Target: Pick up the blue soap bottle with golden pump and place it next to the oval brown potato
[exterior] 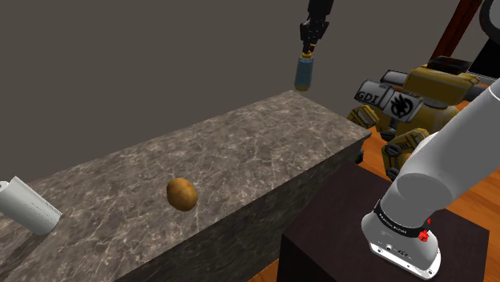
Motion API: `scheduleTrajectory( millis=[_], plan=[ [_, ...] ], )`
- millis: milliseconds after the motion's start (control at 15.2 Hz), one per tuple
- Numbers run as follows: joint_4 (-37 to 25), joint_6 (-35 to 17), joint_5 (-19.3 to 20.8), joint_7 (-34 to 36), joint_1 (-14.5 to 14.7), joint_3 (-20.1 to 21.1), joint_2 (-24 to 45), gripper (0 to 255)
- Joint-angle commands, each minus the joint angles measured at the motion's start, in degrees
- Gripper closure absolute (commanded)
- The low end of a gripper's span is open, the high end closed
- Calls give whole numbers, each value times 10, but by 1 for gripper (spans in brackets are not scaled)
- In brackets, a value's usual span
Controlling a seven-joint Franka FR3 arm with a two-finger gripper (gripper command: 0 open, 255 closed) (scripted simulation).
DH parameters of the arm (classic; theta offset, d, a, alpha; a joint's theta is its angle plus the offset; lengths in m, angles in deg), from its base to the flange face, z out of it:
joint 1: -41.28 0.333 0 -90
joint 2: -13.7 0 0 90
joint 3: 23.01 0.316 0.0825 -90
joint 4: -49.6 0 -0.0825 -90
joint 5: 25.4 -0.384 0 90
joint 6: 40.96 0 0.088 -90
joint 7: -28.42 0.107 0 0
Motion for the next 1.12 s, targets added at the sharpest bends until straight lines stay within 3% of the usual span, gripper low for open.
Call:
scheduleTrajectory(
  millis=[0, 528, 1056],
  plan=[
    [22, -5, 4, 31, 10, 19, -19, 255],
    [72, -14, 4, 146, 47, 98, -65, 255],
    [79, -20, -6, 259, 84, 177, -71, 255]
  ],
)
